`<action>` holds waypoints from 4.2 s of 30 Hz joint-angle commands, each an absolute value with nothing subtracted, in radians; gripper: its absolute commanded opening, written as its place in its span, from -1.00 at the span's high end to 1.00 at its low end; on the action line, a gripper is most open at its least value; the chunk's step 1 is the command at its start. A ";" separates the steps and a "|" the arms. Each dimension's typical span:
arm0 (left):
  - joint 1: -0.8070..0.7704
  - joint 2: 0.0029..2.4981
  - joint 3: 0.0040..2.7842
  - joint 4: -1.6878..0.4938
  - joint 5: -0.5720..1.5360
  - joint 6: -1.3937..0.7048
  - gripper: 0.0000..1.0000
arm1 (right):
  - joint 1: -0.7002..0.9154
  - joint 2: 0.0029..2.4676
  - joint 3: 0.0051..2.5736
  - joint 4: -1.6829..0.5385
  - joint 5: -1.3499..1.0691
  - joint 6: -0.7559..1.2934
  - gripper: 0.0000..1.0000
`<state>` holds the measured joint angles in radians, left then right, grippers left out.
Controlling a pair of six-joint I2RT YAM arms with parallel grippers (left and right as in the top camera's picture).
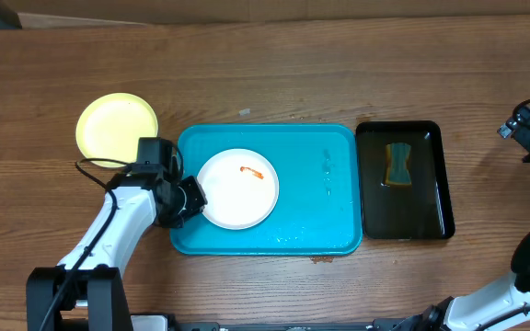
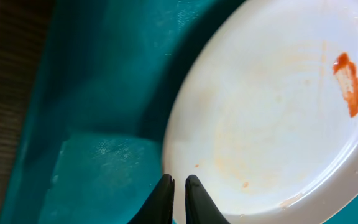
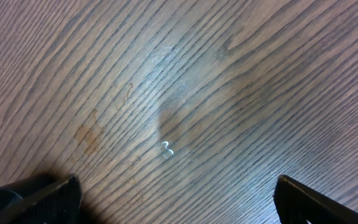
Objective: Clean dirty plates on tray and stack at the side
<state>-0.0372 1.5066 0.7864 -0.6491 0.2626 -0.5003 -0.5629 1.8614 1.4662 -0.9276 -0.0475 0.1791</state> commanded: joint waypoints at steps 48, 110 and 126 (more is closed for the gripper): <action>-0.178 1.519 0.844 -0.765 0.068 -0.547 0.59 | -0.563 1.842 1.484 -0.924 -0.045 0.180 -1.00; -0.181 1.598 0.884 -0.602 0.036 -0.486 0.92 | -0.563 1.842 1.484 -0.924 -0.045 0.180 -1.00; -0.290 1.811 1.138 -0.701 0.059 -0.457 0.92 | -0.563 1.842 1.484 -0.924 -0.045 0.180 -1.00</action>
